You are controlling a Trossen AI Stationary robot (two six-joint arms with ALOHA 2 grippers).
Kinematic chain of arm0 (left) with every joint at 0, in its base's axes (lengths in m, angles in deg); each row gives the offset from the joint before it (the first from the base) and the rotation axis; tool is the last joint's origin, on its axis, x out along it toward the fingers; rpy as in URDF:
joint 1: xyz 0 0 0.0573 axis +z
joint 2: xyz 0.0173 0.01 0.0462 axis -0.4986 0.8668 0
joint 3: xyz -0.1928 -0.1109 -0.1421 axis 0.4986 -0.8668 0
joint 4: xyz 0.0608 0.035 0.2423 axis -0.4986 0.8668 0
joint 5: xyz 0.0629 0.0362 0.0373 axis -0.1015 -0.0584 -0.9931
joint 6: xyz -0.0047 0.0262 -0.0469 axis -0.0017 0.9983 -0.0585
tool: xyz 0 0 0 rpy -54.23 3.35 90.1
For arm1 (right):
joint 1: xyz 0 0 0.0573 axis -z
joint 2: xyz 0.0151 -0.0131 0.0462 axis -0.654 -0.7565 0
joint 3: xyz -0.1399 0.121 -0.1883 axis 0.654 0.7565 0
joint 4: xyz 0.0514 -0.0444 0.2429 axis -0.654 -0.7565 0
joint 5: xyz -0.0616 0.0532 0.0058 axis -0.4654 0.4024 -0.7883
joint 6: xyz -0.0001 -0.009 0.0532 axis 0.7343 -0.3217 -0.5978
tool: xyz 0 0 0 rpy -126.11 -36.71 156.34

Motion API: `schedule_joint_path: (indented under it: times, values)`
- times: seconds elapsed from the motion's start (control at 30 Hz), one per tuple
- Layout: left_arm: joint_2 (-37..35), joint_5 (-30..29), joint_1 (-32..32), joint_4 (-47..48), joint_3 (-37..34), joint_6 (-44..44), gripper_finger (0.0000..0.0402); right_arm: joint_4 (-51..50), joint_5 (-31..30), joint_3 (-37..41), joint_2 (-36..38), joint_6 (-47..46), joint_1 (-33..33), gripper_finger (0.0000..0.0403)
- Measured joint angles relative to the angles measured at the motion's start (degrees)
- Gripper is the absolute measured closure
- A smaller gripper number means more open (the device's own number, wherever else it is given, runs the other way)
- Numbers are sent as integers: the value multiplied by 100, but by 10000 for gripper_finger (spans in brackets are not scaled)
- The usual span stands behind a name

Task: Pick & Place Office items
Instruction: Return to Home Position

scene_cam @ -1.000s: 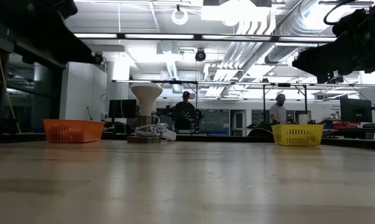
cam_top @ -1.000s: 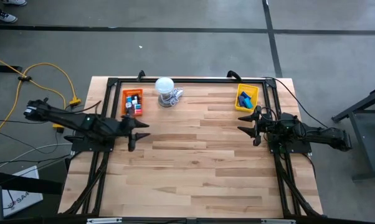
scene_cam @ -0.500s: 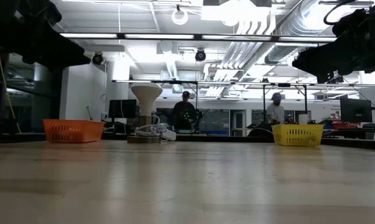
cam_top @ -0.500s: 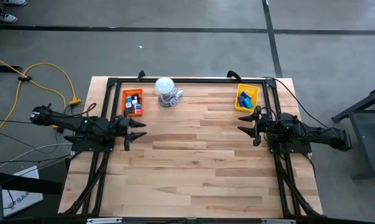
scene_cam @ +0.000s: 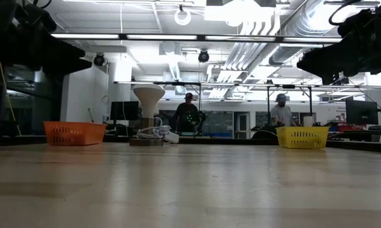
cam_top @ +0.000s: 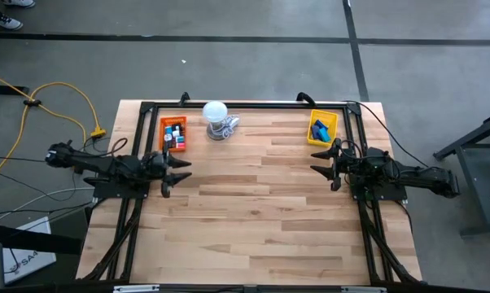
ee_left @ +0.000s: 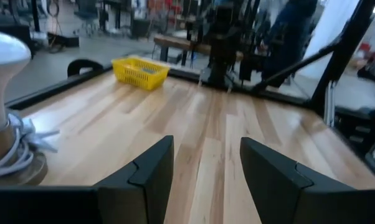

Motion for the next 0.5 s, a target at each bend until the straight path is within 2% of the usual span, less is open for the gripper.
schedule_joint_path:
  times: [0.27,0.5]
  values:
    - [-32,77,2,-205,-139,157,224,0,0,0,1,0,1,208]
    - [-32,699,2,-127,-148,699,224,0,0,0,-1,0,1,208]
